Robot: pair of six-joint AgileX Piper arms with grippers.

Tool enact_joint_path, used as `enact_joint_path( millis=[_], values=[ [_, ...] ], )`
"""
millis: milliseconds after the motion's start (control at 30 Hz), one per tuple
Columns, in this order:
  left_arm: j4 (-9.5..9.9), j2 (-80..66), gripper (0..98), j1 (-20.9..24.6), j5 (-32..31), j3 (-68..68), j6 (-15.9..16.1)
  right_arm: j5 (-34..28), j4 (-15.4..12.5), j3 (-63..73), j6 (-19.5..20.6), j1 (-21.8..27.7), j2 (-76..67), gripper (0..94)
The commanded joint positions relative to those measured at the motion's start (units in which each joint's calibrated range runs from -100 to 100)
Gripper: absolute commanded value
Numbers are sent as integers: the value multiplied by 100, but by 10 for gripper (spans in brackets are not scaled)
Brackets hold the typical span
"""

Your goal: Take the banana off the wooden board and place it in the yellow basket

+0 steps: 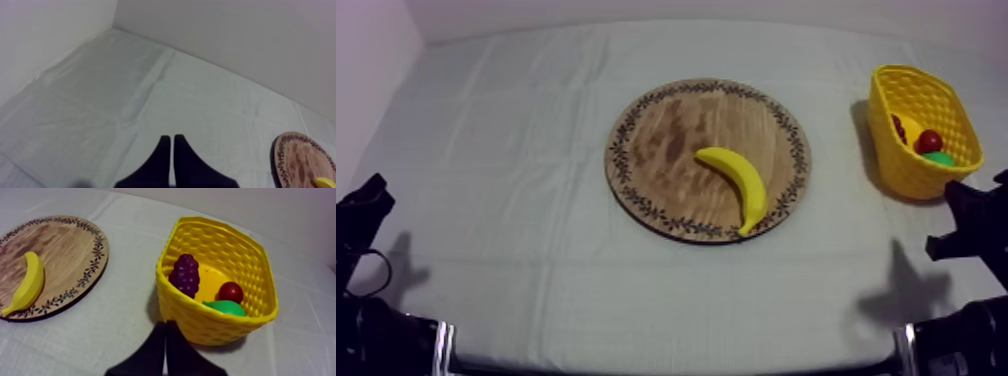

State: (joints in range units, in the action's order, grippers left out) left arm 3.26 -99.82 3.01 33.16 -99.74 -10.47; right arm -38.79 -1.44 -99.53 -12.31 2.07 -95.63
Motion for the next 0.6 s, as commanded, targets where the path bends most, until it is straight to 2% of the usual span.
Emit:
enact_joint_path(
  millis=[0,467,567],
  values=[
    [-2,0,1,-1,-1,-3,0,0,0,-3,3,-1,-4,4],
    [-2,0,1,-1,-1,-3,0,0,0,-3,8,-1,-4,4],
    [-2,0,1,-1,-1,-3,0,0,-3,-3,208,-33,-4,4]
  ],
)
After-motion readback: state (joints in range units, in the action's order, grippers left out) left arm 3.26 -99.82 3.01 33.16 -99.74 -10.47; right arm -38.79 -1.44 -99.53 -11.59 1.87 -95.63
